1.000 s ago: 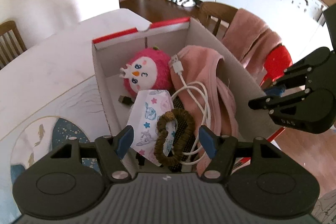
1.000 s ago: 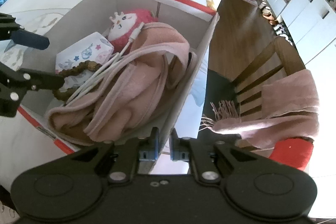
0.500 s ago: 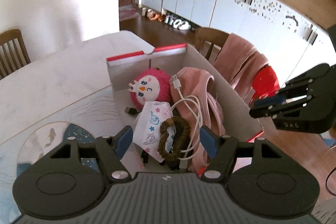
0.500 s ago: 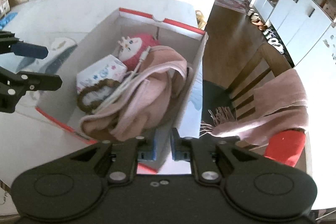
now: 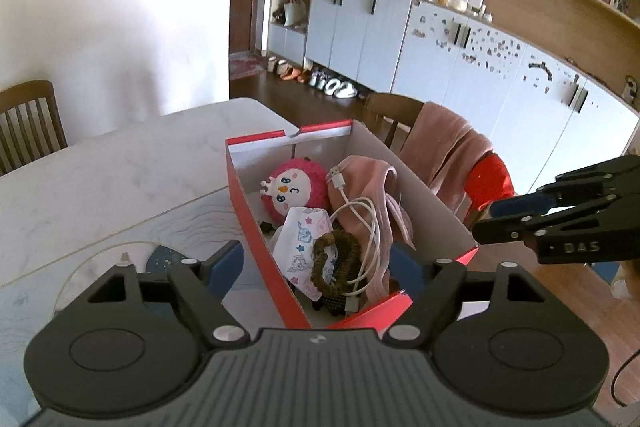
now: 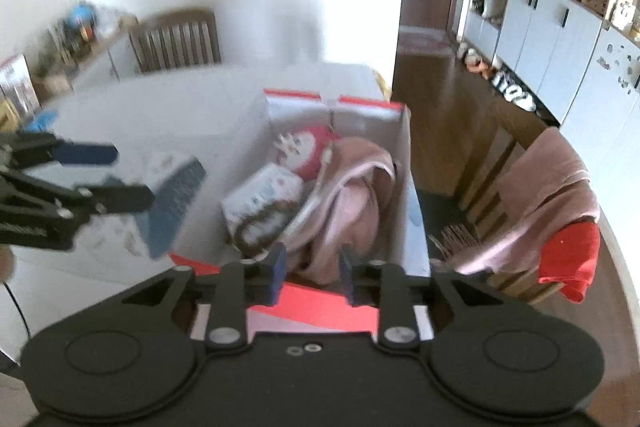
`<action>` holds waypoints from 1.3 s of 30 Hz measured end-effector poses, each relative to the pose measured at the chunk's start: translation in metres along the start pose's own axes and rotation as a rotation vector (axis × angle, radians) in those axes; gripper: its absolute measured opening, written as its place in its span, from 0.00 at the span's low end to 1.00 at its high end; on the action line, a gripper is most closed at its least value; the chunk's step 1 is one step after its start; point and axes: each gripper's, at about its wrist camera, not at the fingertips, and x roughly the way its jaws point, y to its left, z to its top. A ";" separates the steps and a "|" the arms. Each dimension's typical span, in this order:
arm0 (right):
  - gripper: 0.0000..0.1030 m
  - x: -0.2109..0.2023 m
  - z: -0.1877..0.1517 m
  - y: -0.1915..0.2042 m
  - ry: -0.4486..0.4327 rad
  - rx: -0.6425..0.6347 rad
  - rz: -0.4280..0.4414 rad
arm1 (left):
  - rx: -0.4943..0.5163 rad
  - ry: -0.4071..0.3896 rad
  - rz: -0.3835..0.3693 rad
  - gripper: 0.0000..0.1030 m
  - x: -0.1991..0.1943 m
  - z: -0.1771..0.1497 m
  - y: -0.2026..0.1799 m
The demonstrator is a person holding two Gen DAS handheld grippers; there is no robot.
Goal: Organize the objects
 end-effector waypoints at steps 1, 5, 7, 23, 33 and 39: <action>0.37 -0.006 -0.002 0.003 -0.019 0.003 0.006 | -0.005 -0.009 -0.004 0.81 -0.003 -0.002 0.001; 0.47 -0.022 -0.008 0.014 -0.083 0.029 0.028 | -0.019 -0.035 -0.010 0.83 -0.015 -0.008 0.003; 0.52 -0.027 -0.013 0.019 -0.114 0.041 0.033 | -0.019 -0.049 -0.009 0.83 -0.021 -0.012 0.003; 0.85 -0.047 -0.048 0.044 -0.232 0.097 0.035 | -0.014 -0.125 -0.001 1.00 -0.053 -0.037 0.006; 0.96 -0.051 -0.061 0.050 -0.236 0.126 0.016 | -0.018 -0.133 -0.017 1.00 -0.062 -0.051 0.006; 0.99 -0.054 -0.062 0.055 -0.248 0.112 0.007 | -0.023 -0.149 -0.027 1.00 -0.067 -0.056 0.006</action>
